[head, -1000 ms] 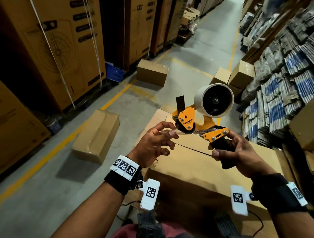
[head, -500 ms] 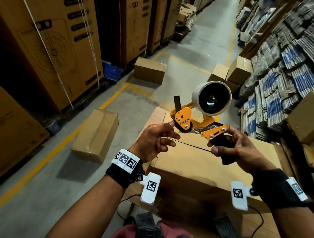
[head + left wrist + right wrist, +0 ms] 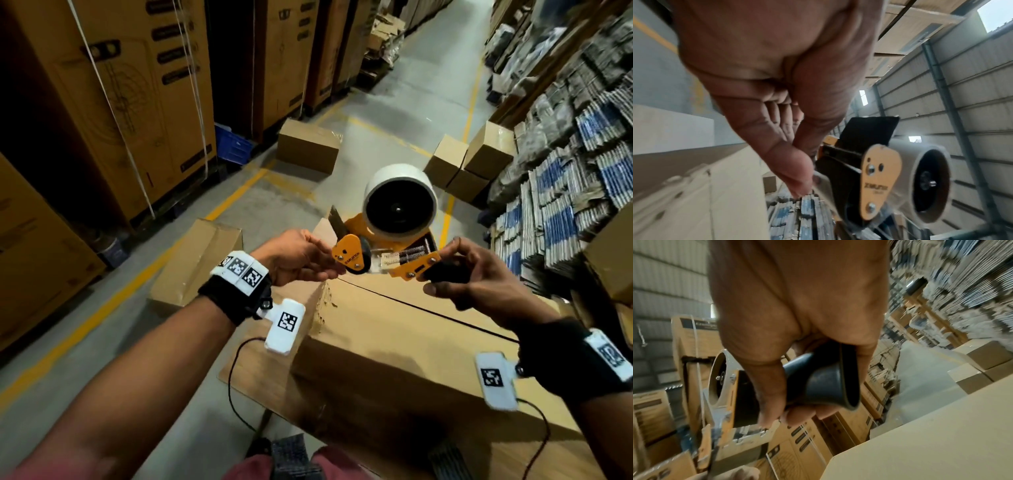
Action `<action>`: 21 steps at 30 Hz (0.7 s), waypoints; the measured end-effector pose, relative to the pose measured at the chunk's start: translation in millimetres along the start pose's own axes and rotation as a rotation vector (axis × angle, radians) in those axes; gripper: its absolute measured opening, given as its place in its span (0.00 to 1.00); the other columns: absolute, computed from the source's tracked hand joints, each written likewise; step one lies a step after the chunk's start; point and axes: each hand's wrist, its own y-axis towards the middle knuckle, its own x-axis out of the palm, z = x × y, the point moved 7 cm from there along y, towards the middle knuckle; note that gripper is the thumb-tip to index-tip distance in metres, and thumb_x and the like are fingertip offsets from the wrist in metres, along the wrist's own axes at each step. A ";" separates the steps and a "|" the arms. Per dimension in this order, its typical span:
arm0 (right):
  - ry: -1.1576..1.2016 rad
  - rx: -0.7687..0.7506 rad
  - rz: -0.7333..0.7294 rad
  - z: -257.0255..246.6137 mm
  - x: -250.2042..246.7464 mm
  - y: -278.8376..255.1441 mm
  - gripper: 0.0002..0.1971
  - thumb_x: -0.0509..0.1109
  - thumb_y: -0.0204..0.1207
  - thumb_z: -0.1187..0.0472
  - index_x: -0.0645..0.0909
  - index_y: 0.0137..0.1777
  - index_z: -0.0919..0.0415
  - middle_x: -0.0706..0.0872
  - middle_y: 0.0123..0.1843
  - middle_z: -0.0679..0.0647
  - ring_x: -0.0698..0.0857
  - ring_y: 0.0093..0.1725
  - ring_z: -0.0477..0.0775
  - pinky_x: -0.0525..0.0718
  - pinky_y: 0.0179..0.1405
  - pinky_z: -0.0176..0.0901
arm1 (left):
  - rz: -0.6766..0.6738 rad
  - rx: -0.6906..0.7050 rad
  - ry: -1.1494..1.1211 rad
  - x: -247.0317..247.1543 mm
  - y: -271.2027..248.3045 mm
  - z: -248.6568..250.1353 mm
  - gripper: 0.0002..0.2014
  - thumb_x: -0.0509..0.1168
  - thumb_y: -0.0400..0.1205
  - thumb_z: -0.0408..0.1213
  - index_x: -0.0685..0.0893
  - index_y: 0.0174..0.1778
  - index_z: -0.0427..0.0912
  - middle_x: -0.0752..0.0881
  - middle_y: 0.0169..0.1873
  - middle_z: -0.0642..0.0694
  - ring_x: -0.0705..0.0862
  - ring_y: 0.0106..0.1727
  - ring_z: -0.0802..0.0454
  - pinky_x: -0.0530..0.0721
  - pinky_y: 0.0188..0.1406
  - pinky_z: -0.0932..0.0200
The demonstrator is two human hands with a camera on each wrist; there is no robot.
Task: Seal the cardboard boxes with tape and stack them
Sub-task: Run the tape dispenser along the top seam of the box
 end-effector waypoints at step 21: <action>-0.111 0.089 0.072 80.2 -35.5 9.8 0.21 0.79 0.68 0.82 0.73 0.54 0.72 0.87 0.46 0.72 0.92 0.46 0.51 0.92 0.46 0.43 | 0.063 -0.074 0.350 -68.8 47.5 -29.2 0.03 0.74 0.82 0.23 0.90 0.49 0.29 0.94 0.42 0.34 0.92 0.34 0.52 0.83 0.23 0.68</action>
